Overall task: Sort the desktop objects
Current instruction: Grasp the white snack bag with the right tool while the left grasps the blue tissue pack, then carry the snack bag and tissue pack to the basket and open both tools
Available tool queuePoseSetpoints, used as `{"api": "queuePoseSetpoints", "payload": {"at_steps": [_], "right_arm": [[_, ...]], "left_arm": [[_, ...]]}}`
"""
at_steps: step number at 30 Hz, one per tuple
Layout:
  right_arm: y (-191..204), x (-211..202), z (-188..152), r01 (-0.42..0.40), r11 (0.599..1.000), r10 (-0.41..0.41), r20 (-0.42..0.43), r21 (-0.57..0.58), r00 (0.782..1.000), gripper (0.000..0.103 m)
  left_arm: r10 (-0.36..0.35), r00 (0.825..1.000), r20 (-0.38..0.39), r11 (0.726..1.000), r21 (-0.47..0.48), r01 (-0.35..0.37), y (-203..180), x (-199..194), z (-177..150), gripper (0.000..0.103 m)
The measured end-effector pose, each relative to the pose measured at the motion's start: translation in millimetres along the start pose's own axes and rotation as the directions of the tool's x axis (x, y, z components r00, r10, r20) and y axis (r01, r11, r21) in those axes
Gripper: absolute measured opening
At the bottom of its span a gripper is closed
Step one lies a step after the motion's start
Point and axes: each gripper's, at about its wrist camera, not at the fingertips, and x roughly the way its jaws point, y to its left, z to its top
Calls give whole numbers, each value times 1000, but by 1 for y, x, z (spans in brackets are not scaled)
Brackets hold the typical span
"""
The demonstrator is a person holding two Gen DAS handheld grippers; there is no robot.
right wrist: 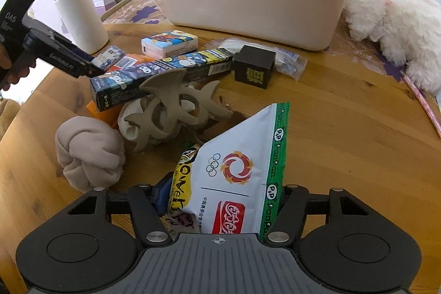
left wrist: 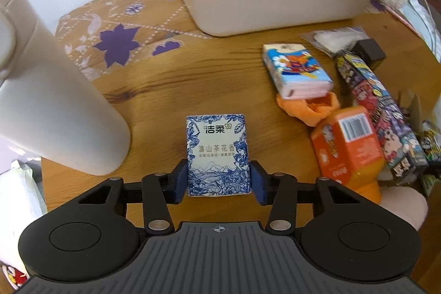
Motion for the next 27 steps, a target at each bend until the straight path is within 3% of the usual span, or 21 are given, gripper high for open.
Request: {"api": "queuePoseSetpoints", "payload": {"at_steps": [9,27], "right_arm": [[-15,-18,-6,16,998,-18,37,55,999,58],[-53,-70,31,74,992,-92,193,98,977,58]], "left_arm": [[-17,1000,-1,1000,4,17,-9,-8,-10,47],[-43,990,136,998,-46,50,-1,-69,13,47]]}}
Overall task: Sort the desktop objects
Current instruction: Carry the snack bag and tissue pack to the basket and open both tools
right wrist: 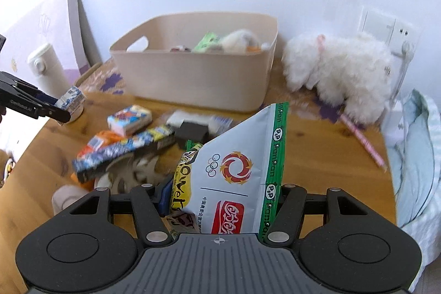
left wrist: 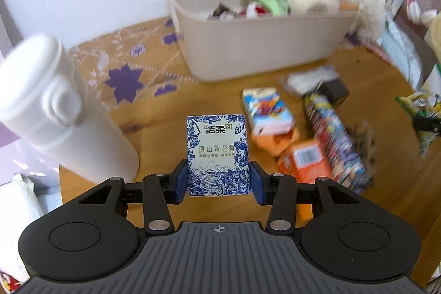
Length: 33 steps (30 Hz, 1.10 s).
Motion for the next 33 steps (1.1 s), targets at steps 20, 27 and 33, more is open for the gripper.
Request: {"api": "queuePoseSetpoints", "payload": {"at_steps": [20,27,33], "right_arm": [[-16,2,116,57,996,-44,167,-75,985,58],[-21,19,148,68,996,-55,185,-62,981,58],[-18,40,173,54,998,-48,191,-24,980,58]], "left_arm": [[3,978,209,997,80,-20,-27,-32,121,47],[14,971,238,994,103,-40,-33,-26,152,47],[44,971,237,995,78,-64,-36,-6,166,47]]}}
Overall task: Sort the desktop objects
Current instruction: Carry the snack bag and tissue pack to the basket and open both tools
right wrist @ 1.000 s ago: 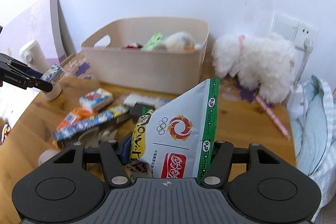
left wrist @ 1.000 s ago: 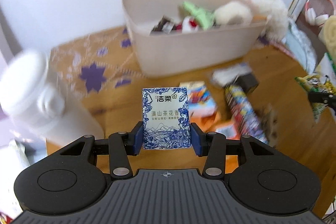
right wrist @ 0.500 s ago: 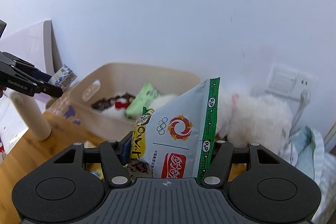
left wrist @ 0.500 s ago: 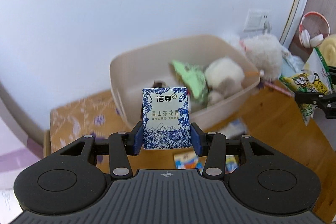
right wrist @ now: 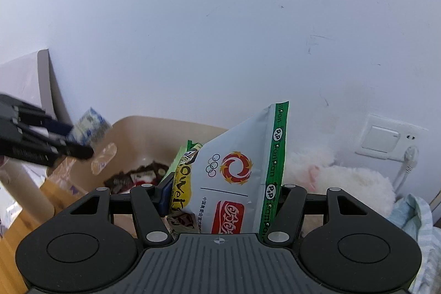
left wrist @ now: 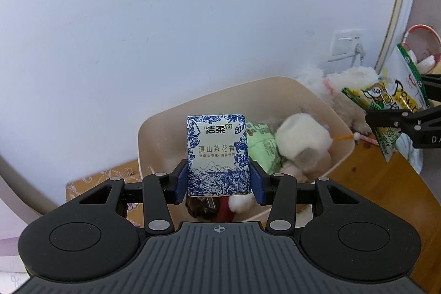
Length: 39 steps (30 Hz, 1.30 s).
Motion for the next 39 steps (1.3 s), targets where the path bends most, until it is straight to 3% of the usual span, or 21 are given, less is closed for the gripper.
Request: {"api": "queuePoseSetpoints", "payload": {"at_steps": [9,17,20,22,23,26,30,33,39], "right_arm": [[25,53,21,-9,1000,8,-62,-18,998,59],[58,92,22,23,997,-35,-182,-71,983,60],[67,99,21,26,996,-44,-208,-85,977,68],[70,100,21,20,996,-37,-211,-83,977,75],[67,96,20,24,996,-41,-206,-84,978,82],[67,91,23,36,995,-51,-176,-88,983,89],[58,79,26,55,994,-68,-139,-94,988,100],[65,74,26,70,995,-78,-113,-74,990,103],[35,32,8,73,997,-74,-83,-22,994,103]], "left_arm": [[77,995,-68,995,-53,-81,-6,42,2,47],[118,983,-141,992,-38,-124,-10,65,-7,47],[113,981,-160,992,-37,-120,-9,69,-10,47],[95,981,-170,994,-40,-103,-12,73,-11,49],[84,981,-177,995,-39,-93,-12,73,-11,53],[94,982,-163,995,-19,-99,-15,69,-14,66],[101,985,-143,995,-4,-103,-21,66,-17,70],[110,985,-130,994,-2,-111,-20,61,-19,73],[108,989,-103,993,-42,-113,-23,46,-25,74]]}}
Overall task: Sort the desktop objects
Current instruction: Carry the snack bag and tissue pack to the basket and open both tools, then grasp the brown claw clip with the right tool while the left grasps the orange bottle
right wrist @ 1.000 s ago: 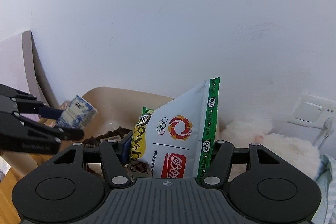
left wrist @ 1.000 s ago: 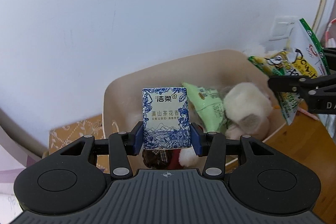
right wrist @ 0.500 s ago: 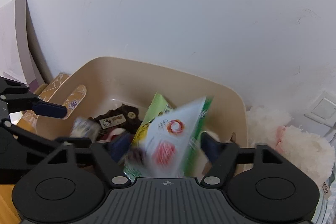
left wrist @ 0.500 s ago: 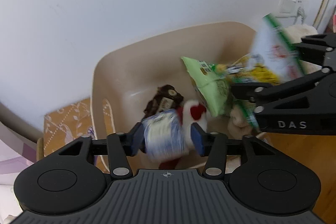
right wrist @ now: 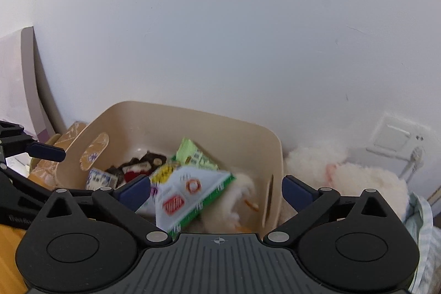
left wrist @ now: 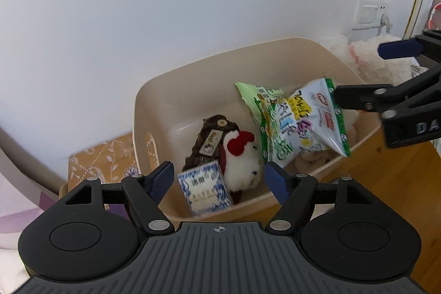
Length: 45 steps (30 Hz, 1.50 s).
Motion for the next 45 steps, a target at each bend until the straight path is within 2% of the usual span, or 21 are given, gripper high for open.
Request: {"api": "queuePoseSetpoints", "payload": {"at_steps": [4,10,15,28,34,38,40,45], "right_arm": [[-5,-16,-22,3,1000,-3,-9,10,1000,103],[-4,-28,-55,-15,999,17,-51,48,999,103],[5,-35,-80,-33,998,37,-89,54,995,103],[45,-35,-139,-67,992,91,-222,110,971,103],[60,-26,-155,-79,979,130,-269,190,955,103],[68,-17,-161,-56,980,114,-306,193,945,103],[68,-14,-164,-58,977,122,-318,204,940,103],[61,-13,-168,-24,975,98,-334,219,937,103]], "left_arm": [[-48,999,-14,998,-30,47,3,-14,-17,75],[-45,999,-16,999,-20,45,5,-34,-45,75],[-61,997,-47,997,-48,59,6,-37,-67,75],[-87,985,-148,996,-30,83,-14,-35,-122,75],[-98,976,-194,995,-35,93,-20,-27,-139,75],[-108,973,-205,994,-30,104,-26,-22,-148,78],[-98,976,-195,994,-56,89,-24,-21,-149,82],[-134,970,-202,985,-135,108,-19,-15,-149,82]]}}
